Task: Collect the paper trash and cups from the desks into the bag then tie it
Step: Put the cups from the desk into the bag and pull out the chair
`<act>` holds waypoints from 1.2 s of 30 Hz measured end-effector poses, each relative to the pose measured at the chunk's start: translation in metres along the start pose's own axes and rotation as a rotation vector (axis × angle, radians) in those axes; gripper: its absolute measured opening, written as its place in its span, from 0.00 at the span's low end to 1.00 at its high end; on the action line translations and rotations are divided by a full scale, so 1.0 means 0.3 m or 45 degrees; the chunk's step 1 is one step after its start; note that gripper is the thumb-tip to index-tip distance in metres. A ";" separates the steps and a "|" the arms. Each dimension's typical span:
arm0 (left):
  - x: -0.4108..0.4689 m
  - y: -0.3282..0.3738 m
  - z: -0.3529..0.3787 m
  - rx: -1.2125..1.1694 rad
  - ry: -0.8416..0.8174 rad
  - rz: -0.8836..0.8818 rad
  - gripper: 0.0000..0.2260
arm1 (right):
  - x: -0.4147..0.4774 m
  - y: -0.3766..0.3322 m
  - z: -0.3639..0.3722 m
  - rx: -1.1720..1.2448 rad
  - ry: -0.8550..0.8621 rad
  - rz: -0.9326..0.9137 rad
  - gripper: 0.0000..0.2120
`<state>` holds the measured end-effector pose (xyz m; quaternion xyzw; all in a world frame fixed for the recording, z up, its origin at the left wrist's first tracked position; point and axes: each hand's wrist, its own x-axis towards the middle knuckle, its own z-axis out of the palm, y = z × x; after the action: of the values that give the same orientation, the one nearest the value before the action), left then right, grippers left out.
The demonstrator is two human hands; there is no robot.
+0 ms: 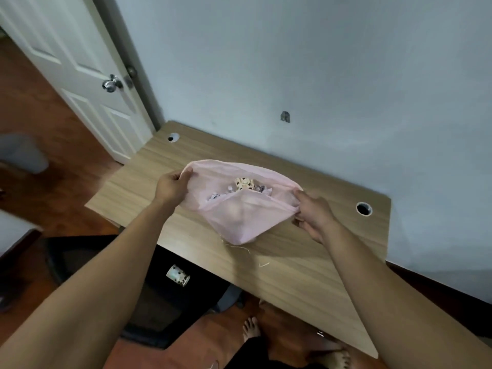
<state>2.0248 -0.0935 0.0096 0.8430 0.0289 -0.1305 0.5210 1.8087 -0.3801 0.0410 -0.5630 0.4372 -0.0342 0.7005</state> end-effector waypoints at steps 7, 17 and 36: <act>-0.032 -0.097 -0.027 -0.077 -0.060 -0.013 0.12 | -0.022 0.051 0.003 0.044 -0.018 0.021 0.09; -0.274 -0.183 -0.191 0.091 -0.195 -0.037 0.22 | -0.125 0.203 -0.086 -0.055 -0.071 0.073 0.10; -0.689 -0.487 -0.705 1.110 -0.802 0.097 0.33 | -0.507 0.619 0.359 -0.399 -0.531 0.009 0.12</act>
<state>1.8386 0.1784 0.0233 0.9016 -0.2163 -0.3579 0.1106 1.7026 -0.1488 -0.0256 -0.6579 0.2854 0.1532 0.6799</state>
